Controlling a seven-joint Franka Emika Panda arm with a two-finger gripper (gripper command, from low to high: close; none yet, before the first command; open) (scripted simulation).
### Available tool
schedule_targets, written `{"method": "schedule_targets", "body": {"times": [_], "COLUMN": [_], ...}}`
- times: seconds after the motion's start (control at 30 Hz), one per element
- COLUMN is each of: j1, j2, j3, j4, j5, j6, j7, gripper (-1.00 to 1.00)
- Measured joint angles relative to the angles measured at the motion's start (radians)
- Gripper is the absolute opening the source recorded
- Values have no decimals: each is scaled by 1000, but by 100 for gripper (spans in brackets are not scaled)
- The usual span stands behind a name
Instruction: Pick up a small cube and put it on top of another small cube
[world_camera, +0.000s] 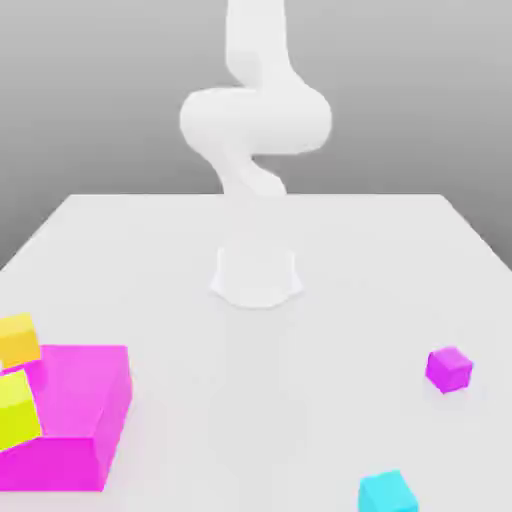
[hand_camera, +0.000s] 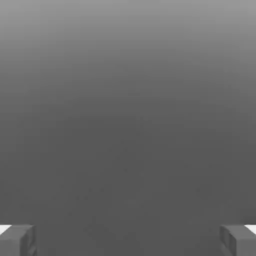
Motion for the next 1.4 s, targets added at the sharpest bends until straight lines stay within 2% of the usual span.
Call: {"method": "schedule_targets", "body": {"times": [0.63, 0.93, 1.07, 1.1, 1.3, 1.4], "j1": [84, 139, 165, 171, 174, 164], "j2": [695, 1023, 1168, 1202, 1220, 1158], "j3": [95, 109, 86, 79, 75, 88], "j4": [-13, -18, 6, 13, 17, 3], "j5": [-30, -84, -112, -118, -122, -109], "j6": [222, 326, 424, 450, 464, 415], "j7": [16, 52, 72, 77, 80, 70], "gripper": [0, 0, 0, -100, -100, -100]}}
